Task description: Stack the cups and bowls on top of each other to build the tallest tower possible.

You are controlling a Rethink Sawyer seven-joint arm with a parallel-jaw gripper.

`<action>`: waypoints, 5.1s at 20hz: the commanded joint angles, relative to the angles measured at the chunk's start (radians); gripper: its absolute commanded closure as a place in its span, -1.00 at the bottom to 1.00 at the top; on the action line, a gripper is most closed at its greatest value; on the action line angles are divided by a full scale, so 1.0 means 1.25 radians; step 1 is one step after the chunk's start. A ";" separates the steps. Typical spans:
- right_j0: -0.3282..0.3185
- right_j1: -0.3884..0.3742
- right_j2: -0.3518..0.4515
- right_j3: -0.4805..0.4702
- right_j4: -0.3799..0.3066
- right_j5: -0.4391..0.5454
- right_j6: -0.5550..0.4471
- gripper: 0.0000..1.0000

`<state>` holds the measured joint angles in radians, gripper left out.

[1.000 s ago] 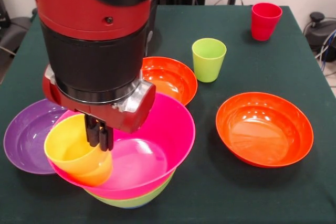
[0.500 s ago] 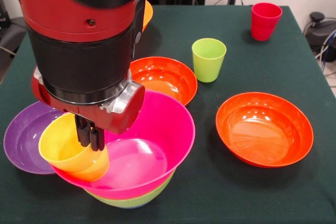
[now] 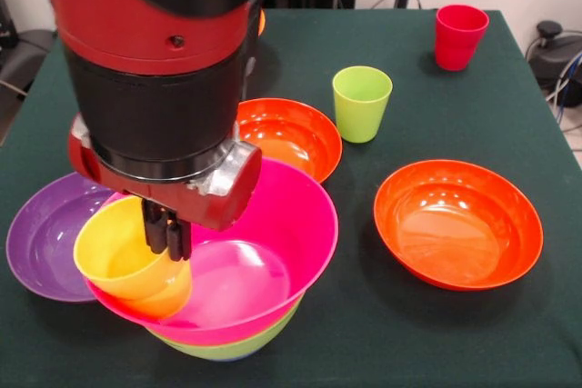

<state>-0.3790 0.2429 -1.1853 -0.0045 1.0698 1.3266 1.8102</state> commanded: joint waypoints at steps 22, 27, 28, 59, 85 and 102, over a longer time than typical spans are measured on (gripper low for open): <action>0.132 -0.120 0.358 0.203 -0.350 -0.028 -0.222 -1.00; 0.115 -0.103 0.355 0.169 -0.349 -0.022 -0.219 -1.00; 0.119 -0.108 0.365 0.177 -0.357 -0.025 -0.221 -1.00; 0.186 -0.178 0.504 0.337 -0.455 -0.028 -0.265 -1.00; 0.156 -0.136 0.555 0.247 -0.526 -0.033 -0.280 -1.00; 0.163 -0.113 0.575 0.275 -0.545 -0.099 -0.258 -1.00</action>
<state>-0.1768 0.0362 -0.5870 0.2990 0.4747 1.2804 1.7560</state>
